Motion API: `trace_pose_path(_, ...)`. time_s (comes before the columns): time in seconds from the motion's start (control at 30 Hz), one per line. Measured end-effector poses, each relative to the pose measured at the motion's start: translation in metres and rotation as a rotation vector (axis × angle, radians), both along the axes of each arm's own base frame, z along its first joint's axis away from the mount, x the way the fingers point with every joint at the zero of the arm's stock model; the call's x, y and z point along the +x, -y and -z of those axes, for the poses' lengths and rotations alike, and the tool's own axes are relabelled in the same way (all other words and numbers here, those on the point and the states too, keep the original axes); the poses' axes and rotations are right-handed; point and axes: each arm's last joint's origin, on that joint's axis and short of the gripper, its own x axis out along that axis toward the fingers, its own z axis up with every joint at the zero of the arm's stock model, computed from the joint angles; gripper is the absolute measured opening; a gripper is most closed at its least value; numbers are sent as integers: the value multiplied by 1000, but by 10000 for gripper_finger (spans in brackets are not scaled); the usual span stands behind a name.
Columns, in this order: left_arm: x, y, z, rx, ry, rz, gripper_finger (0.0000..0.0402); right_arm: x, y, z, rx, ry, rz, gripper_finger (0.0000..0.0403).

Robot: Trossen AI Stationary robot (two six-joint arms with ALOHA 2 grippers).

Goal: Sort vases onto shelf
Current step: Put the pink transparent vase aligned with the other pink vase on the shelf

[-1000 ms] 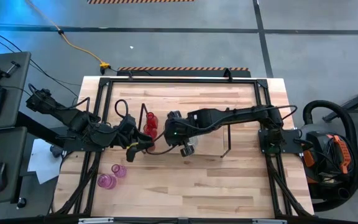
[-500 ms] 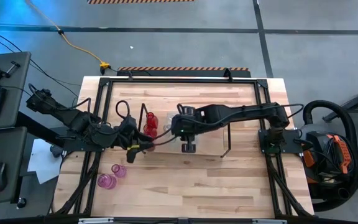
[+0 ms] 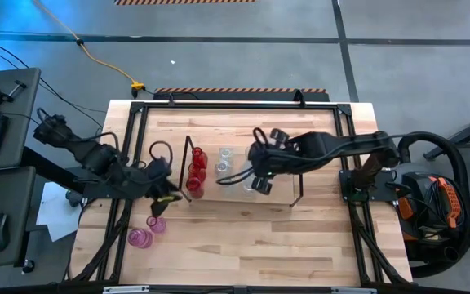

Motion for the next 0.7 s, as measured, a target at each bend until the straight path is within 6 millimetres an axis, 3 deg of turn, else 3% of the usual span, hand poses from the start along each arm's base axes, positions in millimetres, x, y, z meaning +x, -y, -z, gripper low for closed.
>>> trace_pose_path(0.2, -27, 23, 6, -7, -132, 226, 147, -11, 1, -8, 65, 51, 127, 90)
trace_pose_path(0.4, -61, 43, 8, -22, -187, 321, 147, -10, -1, -8, 148, 113, 251, 90)
trace_pose_path(0.7, -111, 38, 10, 59, -211, 299, 147, -9, -27, -11, 204, 261, 334, 90)
